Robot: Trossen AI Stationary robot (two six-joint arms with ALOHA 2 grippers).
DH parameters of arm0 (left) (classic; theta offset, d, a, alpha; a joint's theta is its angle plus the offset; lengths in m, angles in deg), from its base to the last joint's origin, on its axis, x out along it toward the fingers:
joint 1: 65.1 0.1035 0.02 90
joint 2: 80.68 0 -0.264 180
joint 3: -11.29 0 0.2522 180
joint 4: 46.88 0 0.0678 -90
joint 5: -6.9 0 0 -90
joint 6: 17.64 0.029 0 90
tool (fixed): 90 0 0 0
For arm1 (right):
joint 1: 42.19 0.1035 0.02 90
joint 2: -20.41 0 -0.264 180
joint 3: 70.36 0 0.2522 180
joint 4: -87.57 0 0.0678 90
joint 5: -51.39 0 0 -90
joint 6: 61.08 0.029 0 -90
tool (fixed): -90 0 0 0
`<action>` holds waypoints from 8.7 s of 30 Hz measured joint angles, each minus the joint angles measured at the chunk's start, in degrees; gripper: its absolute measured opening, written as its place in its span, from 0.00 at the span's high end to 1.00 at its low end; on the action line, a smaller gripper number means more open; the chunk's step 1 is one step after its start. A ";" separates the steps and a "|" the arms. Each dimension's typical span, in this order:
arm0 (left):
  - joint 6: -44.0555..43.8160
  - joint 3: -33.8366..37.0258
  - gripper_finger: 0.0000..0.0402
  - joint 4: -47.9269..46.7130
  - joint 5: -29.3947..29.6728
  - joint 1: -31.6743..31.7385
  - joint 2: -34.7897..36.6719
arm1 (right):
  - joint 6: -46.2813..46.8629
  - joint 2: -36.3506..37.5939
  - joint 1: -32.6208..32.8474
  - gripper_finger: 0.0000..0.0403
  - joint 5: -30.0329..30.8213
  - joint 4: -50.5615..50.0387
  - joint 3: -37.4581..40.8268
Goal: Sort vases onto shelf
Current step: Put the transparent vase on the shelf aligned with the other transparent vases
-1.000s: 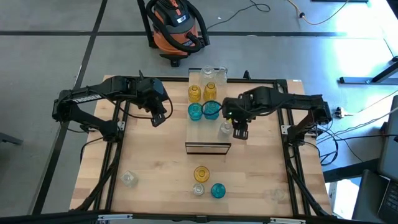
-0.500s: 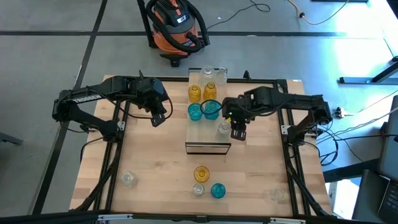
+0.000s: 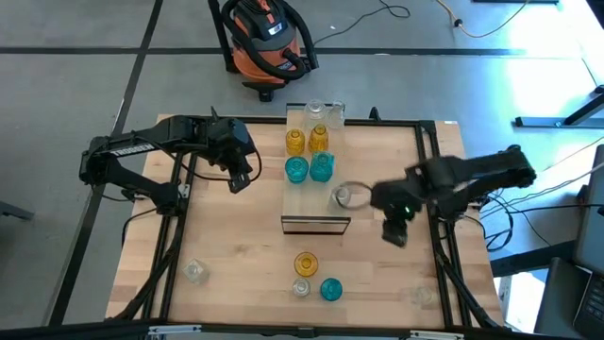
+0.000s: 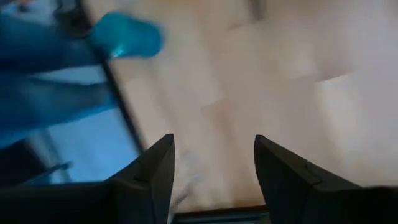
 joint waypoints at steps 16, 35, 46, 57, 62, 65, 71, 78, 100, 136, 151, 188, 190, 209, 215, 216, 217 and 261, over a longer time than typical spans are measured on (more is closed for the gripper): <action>2.96 0.07 1.00 -0.37 -1.09 0.00 -0.02 | 27.11 1.36 31.07 0.55 -1.48 8.69 11.65; 2.94 0.10 1.00 -0.04 -1.30 0.02 -0.02 | 39.58 1.10 38.35 0.64 -1.07 26.09 25.76; 1.92 0.10 1.00 -0.06 -1.51 0.00 0.00 | 32.11 1.80 35.43 0.99 -3.80 15.28 19.23; 2.99 0.10 1.00 0.97 -1.01 0.07 0.00 | 19.99 2.30 24.23 1.00 5.18 -9.21 -3.00; 2.34 0.10 1.00 1.21 -0.86 0.07 0.00 | 19.72 1.72 24.55 0.99 5.07 -8.32 -2.97; 1.81 0.10 1.00 1.23 -0.83 0.07 0.00 | 21.51 1.45 25.42 0.93 4.83 -5.19 -0.50; 1.41 0.10 1.00 1.23 -0.79 0.07 0.00 | 25.63 1.47 29.42 0.67 3.20 0.91 5.25; 1.35 0.10 1.00 1.23 -0.79 0.07 0.00 | 33.01 1.50 37.85 0.49 3.20 5.36 10.95; 0.17 0.10 1.00 1.23 -0.81 0.07 0.00 | 47.95 -0.20 45.47 0.56 7.61 31.70 25.81; 0.28 -0.20 1.00 11.07 -14.70 -0.09 -0.01 | -4.98 5.01 1.43 1.00 17.85 8.00 -24.11; 10.05 -21.28 1.00 15.49 -1.45 -11.66 -0.53 | -28.79 -12.98 -17.84 1.00 4.63 12.32 -34.89; 20.92 -23.77 0.30 18.43 5.16 -6.14 -15.11 | -33.04 -25.45 -25.82 1.00 -1.11 21.20 -45.53; 20.96 -23.77 0.39 17.25 5.75 -6.19 -15.26 | -33.02 -25.45 -25.82 1.00 -0.87 21.28 -45.53; 21.11 -23.79 0.49 15.22 10.27 -6.25 -15.17 | -33.16 -25.50 -25.96 0.90 0.20 25.80 -45.44; 20.78 -23.79 0.49 14.87 13.02 -6.16 -15.17 | -32.82 -25.37 -25.91 0.75 2.20 27.40 -45.55; 20.76 -23.79 0.49 14.89 13.20 -6.14 -15.17 | -32.78 -25.35 -25.91 0.73 2.46 27.42 -45.57; 20.76 -23.82 0.49 14.84 13.24 -6.14 -15.17 | -32.76 -25.32 -25.91 0.71 2.58 27.42 -45.57; 2.05 34.90 0.49 120.50 -19.07 28.71 -13.74 | -35.39 -11.74 -29.17 0.65 21.28 15.62 -45.53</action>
